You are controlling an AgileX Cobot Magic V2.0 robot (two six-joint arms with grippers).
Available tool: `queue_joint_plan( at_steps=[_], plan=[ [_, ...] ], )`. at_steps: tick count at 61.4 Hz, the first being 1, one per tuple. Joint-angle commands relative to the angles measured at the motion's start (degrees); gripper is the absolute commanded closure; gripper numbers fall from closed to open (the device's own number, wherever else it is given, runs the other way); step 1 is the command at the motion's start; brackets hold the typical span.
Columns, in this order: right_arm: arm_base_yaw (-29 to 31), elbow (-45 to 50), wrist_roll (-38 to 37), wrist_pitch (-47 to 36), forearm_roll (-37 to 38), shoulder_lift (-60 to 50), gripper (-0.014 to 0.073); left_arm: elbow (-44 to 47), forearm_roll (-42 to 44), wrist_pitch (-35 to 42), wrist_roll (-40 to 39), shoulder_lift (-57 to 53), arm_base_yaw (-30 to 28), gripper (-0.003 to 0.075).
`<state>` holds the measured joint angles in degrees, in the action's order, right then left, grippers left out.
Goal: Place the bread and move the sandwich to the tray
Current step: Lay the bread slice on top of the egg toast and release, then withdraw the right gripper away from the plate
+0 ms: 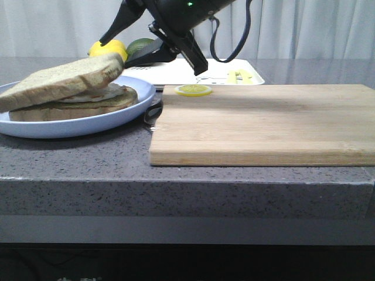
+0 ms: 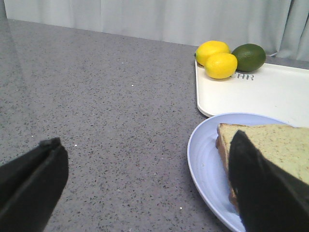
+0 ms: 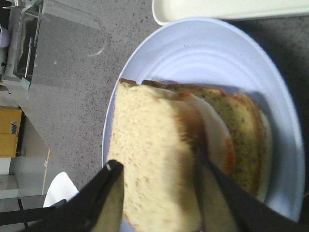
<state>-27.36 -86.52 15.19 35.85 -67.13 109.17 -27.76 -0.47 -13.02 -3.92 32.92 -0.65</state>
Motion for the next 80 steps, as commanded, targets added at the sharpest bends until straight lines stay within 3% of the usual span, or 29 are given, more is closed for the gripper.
queue_joint_plan(
  at_steps=[1,13,17,23,29,37,50,55,64,80],
  plan=[
    [1.53,-1.7,0.46,0.83,-1.69,-4.28,0.0191,-2.19,-0.02,4.43,-0.65,0.33,0.12,0.0062],
    [6.06,-1.83,0.5,3.45,0.74,-8.75,0.0223,-2.19,-0.02,4.43,-0.65,0.33,0.12,0.0062],
    [7.14,-2.43,0.62,5.59,4.71,-10.25,0.031,-2.19,-0.02,4.43,-0.65,0.33,0.12,0.0062],
    [7.89,-3.88,0.62,9.81,11.42,-12.08,0.0528,-2.19,-0.02,4.43,-0.65,0.33,0.12,0.0062],
    [8.5,-5.84,0.62,13.25,17.72,-13.6,0.0666,-2.19,-0.02,4.43,-0.65,0.33,0.12,0.0062],
    [10.27,-9.83,0.21,20.1,27.95,-16.08,0.0653,-2.19,-0.02,4.43,-0.65,0.33,0.12,0.0062],
    [11.3,-14.54,-12.9,32.58,64.49,-20.51,0.0653,-2.19,-0.02,4.43,-0.65,0.33,0.12,0.0062],
    [11.43,-14.21,-17.34,35.76,73.43,-22.23,0.0653,-2.19,-0.02,4.43,-0.65,0.33,0.12,0.0062],
    [11.43,-11.82,-20.42,36.19,79.17,-26.37,0.0653,-2.19,-0.02,4.43,-0.65,0.33,0.12,0.0062],
    [14.57,0.26,-22.26,31.17,78.36,-36.15,0.0655,-2.19,-0.02,4.43,-0.65,0.33,0.12,0.0062]
  ],
)
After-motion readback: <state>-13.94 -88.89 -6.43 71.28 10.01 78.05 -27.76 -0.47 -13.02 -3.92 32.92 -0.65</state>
